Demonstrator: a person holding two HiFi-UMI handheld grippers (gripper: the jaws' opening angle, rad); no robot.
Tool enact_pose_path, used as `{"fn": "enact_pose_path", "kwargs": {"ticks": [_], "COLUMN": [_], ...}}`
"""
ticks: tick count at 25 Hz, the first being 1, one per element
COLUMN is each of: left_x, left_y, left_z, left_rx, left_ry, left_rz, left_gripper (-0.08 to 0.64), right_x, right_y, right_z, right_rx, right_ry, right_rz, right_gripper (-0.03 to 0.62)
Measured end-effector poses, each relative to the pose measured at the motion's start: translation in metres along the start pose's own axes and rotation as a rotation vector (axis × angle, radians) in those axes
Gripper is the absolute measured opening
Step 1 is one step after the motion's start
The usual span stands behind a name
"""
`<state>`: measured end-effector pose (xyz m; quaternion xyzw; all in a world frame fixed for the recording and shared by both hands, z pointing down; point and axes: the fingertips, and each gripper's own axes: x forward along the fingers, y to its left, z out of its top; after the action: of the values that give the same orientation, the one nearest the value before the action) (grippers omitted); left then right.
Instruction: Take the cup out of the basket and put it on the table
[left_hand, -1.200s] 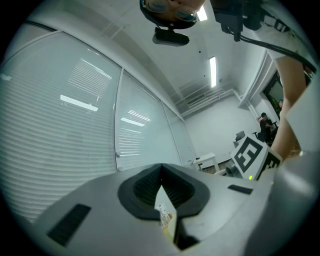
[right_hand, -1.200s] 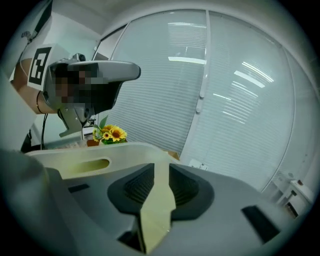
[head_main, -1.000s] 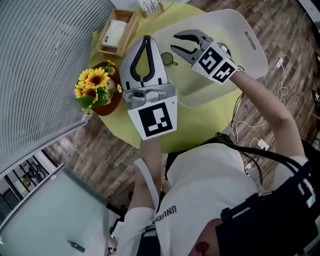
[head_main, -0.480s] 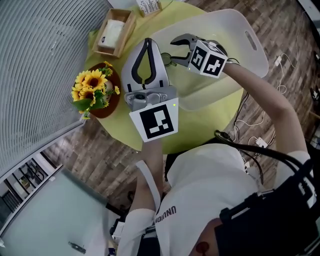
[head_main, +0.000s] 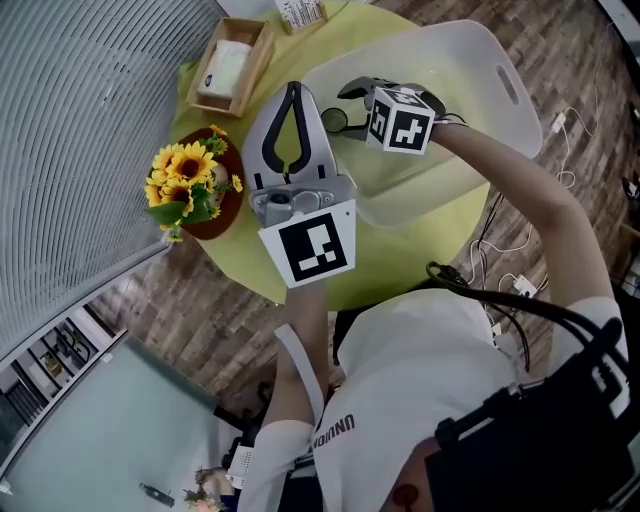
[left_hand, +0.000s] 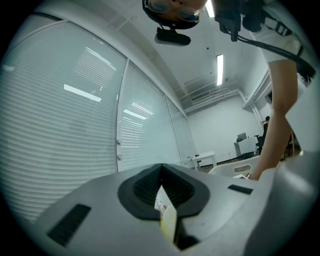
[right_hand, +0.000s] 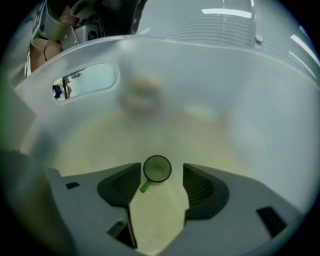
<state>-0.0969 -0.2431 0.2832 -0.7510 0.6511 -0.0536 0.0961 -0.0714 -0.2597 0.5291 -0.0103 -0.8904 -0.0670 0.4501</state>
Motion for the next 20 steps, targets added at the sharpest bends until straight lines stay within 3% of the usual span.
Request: {"fn": "enact_pose_path", "kwargs": {"ticks": [3, 20], "left_x": [0.0, -0.003], "left_y": [0.003, 0.011], "left_z": [-0.003, -0.008], "left_rx": [-0.083, -0.085], "left_ry": [-0.005, 0.014], "left_rz": [0.036, 0.054], "left_gripper": [0.012, 0.012], "right_x": [0.007, 0.035], "right_y": [0.001, 0.01], "right_z": [0.0, -0.01], "right_rx": [-0.004, -0.007], "right_ry": [0.006, 0.073], "right_rz": [0.007, 0.049], "right_gripper": [0.268, 0.281]}}
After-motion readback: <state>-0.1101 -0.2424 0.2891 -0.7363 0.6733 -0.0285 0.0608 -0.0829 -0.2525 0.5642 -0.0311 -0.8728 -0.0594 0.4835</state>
